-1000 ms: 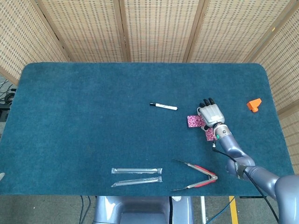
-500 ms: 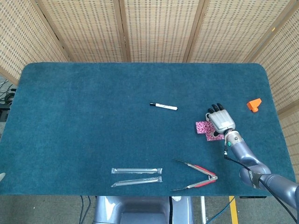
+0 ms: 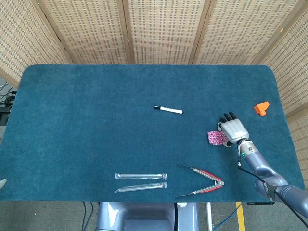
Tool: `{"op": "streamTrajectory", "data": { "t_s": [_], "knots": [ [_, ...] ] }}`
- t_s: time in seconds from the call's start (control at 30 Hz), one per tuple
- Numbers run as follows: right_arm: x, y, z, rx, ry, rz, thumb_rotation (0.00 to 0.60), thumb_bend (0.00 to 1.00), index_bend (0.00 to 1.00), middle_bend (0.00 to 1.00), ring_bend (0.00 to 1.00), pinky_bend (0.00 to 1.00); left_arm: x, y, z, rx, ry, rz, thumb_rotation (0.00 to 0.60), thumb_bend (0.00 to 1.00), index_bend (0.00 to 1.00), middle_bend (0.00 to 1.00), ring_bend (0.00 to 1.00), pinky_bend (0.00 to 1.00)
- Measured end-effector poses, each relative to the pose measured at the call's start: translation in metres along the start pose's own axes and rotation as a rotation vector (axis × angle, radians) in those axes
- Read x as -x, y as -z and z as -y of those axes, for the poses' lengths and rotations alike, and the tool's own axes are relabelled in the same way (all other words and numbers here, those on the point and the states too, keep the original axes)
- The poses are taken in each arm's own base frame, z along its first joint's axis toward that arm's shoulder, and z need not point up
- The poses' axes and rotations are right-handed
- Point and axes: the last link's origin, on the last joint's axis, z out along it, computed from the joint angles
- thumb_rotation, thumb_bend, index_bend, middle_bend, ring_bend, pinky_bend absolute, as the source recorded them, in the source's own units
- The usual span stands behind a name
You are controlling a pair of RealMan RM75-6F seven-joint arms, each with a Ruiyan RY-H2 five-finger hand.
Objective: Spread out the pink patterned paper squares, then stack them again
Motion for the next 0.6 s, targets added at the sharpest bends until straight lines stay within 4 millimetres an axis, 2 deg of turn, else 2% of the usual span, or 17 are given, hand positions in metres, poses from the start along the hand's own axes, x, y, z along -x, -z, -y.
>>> {"op": "streamTrajectory", "data": {
  "t_s": [0.6],
  "knots": [
    [0.007, -0.001, -0.013, 0.016, 0.002, 0.007, 0.600, 0.26, 0.39, 0.18, 0.00, 0.00, -0.001, 0.003, 0.001, -0.002, 0.002, -0.004, 0.600, 0.03, 0.03, 0.00, 0.00, 0.00]
  ]
}}
